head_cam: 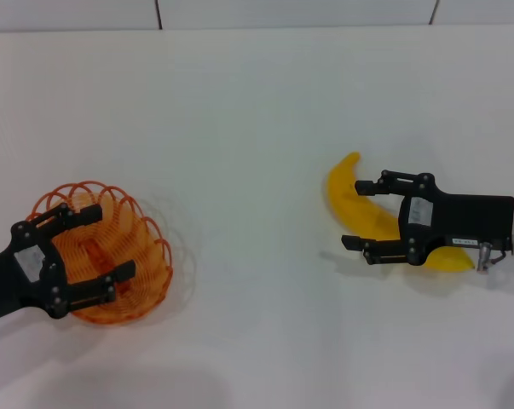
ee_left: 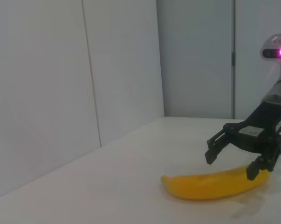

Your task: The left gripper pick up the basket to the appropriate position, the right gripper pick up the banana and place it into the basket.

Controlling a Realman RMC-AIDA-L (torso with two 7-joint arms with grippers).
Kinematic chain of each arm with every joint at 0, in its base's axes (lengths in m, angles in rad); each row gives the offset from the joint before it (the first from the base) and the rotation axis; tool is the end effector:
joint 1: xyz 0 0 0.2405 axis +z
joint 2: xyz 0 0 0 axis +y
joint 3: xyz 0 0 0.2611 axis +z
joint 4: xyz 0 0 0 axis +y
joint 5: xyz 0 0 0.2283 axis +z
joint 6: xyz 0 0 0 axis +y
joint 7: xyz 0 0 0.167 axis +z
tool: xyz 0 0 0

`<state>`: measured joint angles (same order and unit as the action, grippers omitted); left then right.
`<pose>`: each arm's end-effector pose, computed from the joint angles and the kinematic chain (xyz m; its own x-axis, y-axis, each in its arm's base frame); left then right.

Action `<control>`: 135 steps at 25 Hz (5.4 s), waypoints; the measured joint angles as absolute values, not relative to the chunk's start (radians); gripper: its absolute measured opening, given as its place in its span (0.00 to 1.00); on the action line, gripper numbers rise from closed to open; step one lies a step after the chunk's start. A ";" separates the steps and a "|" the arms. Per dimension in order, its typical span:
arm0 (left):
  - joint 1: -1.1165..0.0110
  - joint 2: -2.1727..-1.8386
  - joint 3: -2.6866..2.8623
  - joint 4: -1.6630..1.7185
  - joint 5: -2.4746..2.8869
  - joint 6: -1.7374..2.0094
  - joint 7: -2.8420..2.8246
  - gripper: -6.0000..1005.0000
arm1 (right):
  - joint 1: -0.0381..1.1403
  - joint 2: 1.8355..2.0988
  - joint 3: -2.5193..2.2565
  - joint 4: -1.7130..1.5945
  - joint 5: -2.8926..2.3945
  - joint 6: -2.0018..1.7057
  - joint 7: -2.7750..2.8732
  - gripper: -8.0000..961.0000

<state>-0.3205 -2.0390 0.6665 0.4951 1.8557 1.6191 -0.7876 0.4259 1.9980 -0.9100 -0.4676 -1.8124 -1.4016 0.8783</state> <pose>-0.3311 0.2838 -0.0187 0.8494 0.0331 0.5267 0.2715 -0.8832 -0.3824 0.3251 0.3249 -0.0398 0.9284 -0.0858 -0.3615 -0.2160 -0.9163 -0.3372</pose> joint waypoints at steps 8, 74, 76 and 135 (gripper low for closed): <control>-0.322 -2.039 0.666 0.494 1.856 1.622 -0.787 0.89 | 0.426 1.999 -0.910 -0.468 -1.813 -1.402 0.878 0.87; -0.691 -2.040 0.978 0.913 2.518 1.269 -1.542 0.61 | 0.450 1.999 -0.910 -0.463 -1.813 -1.405 0.887 0.87; -0.690 -2.040 0.985 0.915 2.513 1.273 -1.538 0.47 | 0.448 1.999 -0.910 -0.463 -1.813 -1.405 0.887 0.87; -0.752 -2.034 0.760 0.818 2.300 1.381 -2.011 0.08 | 0.449 1.999 -0.859 -0.462 -1.802 -1.404 0.887 0.86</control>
<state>-0.7517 -2.0340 0.7597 0.8182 2.2998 1.3806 -2.0108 0.4495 1.9988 -0.8591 -0.4617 -1.8017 -1.4039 0.8867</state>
